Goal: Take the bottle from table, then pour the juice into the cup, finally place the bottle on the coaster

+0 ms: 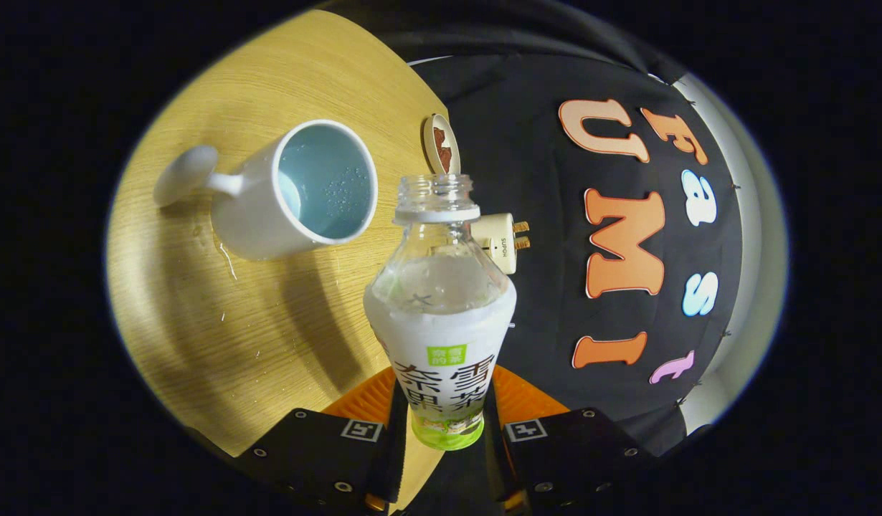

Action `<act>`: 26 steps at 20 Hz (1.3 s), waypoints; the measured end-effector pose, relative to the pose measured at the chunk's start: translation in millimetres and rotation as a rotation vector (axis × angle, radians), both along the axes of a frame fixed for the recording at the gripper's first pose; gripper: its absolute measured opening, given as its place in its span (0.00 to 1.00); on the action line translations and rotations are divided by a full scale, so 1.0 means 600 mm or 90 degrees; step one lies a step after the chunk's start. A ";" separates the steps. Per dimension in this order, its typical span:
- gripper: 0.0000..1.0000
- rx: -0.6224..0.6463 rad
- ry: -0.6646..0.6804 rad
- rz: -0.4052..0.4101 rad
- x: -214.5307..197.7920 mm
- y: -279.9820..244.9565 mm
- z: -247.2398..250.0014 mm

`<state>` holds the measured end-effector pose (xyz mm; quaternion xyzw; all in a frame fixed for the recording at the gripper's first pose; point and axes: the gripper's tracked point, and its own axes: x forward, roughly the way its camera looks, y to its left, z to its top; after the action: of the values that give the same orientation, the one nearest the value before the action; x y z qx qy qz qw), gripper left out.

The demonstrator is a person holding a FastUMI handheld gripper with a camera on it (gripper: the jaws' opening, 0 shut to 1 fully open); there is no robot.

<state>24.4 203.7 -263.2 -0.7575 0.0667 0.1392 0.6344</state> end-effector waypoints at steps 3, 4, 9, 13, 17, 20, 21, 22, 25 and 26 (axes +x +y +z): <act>0.48 -0.026 -0.002 0.002 0.010 -0.001 0.000; 0.48 -0.035 -0.004 0.002 0.011 -0.001 0.001; 0.48 -0.075 -0.006 0.012 0.021 -0.002 0.004; 0.48 -0.103 -0.011 0.023 0.022 0.004 0.011; 0.48 -0.125 -0.013 0.035 0.027 0.009 0.020; 0.48 -0.142 -0.014 0.043 0.031 0.013 0.025; 0.48 -0.147 -0.014 0.045 0.032 0.014 0.025; 0.48 -0.151 -0.013 0.046 0.032 0.015 0.026; 0.48 -0.160 -0.010 0.051 0.033 0.016 0.026; 0.48 -0.162 -0.009 0.053 0.032 0.017 0.026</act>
<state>43.7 214.0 -247.7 -0.8349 0.0480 0.1502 0.5274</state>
